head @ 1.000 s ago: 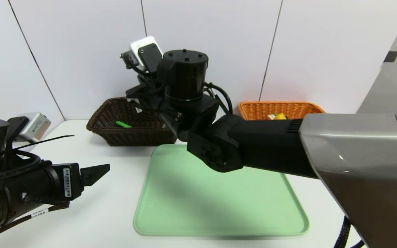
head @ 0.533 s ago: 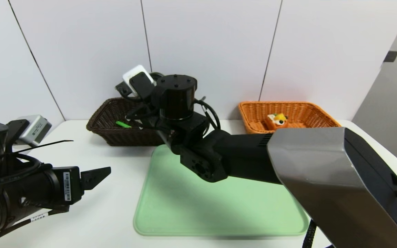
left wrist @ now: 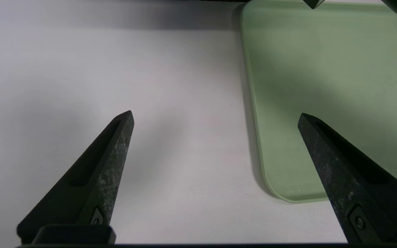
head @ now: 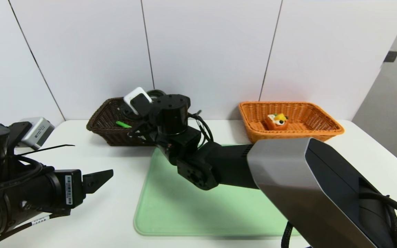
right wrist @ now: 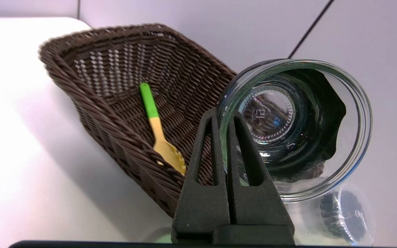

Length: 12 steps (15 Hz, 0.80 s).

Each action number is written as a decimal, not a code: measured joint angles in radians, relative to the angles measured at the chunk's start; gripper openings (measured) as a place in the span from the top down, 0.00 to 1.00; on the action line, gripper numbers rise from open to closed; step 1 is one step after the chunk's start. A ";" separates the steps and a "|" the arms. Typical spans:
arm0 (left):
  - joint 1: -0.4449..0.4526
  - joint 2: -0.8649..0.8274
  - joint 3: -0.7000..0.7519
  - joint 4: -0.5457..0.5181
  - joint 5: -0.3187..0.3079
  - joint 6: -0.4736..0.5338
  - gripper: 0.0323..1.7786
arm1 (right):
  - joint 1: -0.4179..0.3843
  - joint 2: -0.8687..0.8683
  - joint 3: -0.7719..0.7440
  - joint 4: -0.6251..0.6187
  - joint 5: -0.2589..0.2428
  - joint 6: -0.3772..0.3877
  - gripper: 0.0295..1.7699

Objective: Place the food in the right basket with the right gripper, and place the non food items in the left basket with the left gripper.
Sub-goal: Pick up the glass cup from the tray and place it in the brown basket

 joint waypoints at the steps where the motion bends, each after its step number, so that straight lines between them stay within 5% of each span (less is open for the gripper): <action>1: -0.001 0.000 0.000 0.000 0.000 0.000 0.05 | -0.006 0.007 -0.001 0.000 -0.001 0.001 0.97; 4: -0.004 0.000 0.003 0.000 -0.001 0.000 0.05 | -0.010 0.020 -0.001 0.001 -0.024 0.002 0.97; 9: -0.006 -0.001 0.012 0.000 -0.001 0.000 0.05 | -0.013 0.031 0.000 -0.001 -0.041 0.007 0.55; 12: -0.006 -0.002 0.016 0.000 -0.001 -0.001 0.05 | -0.012 0.026 0.000 0.000 -0.046 0.006 0.39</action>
